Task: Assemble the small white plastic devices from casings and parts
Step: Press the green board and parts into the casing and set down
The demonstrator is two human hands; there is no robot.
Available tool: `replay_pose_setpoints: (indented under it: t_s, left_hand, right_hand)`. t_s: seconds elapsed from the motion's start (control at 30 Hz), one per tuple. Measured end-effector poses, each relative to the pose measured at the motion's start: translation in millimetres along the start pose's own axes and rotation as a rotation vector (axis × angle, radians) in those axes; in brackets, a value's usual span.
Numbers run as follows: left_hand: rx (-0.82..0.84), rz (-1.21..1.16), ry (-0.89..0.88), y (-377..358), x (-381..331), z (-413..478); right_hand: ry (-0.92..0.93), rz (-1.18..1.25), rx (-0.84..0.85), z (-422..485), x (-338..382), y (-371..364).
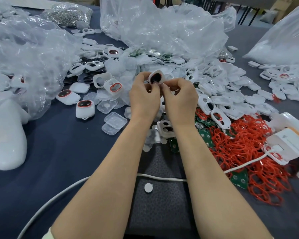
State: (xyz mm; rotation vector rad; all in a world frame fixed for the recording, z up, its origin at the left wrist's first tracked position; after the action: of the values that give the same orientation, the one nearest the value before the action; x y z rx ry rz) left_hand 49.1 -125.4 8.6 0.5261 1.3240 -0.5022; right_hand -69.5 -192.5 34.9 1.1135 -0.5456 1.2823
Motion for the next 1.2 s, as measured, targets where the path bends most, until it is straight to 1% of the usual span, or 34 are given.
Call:
replay_pose_setpoints:
  t_s: [0.07, 0.2, 0.37, 0.57, 0.8, 0.93, 1.07, 1.13, 1.2]
  left_hand:
    - [0.002, -0.030, 0.015, -1.0, 1.1, -0.2]
    - [-0.013, -0.094, 0.037, -0.4, 2.9, 0.0]
    - [0.046, -0.161, 0.052, -5.4, 4.2, 0.0]
    - [0.102, -0.174, 0.060, -10.8, 2.1, -1.6]
    - [0.144, -0.135, 0.069, -17.1, 2.9, -2.2]
    - [0.119, -0.109, 0.070, -12.2, 4.5, -0.5]
    - [0.110, -0.092, 0.069, -9.5, 7.1, 0.7]
    - [0.114, -0.091, 0.066, -10.6, 7.6, 0.9]
    - [0.111, -0.106, 0.074, -11.2, 9.5, 1.7]
  right_hand:
    - [-0.035, 0.044, 0.000, 0.6, -2.9, -0.2]
    - [-0.178, 0.240, 0.021, 1.6, -16.1, -3.0]
    - [-0.330, 0.459, 0.120, 2.5, -30.7, -11.0]
    - [-0.331, 0.468, 0.184, 5.3, -32.4, -11.0]
    - [-0.453, 0.544, 0.099, 1.8, -44.3, -15.1]
    - [-0.433, 0.493, 0.137, 2.8, -41.3, -13.2]
    - [-0.282, 0.286, 0.174, 6.6, -30.2, -6.3]
    - [-0.229, 0.238, 0.160, 7.8, -27.2, -4.5]
    - [-0.216, 0.220, 0.151, 7.9, -27.5, -4.6]
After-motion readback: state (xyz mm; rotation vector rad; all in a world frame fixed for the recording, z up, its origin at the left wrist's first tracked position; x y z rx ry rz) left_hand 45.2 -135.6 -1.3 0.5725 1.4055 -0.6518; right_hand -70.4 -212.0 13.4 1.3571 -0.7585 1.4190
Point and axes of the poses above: each hand's wrist, its own z-axis towards the middle knuckle, its own y-axis out of the back of the hand, x = y × z, the point moved 10 cm from there along z, towards the middle knuckle, and after that the axes turned 3 degrees about z, right-handed, at the moved point
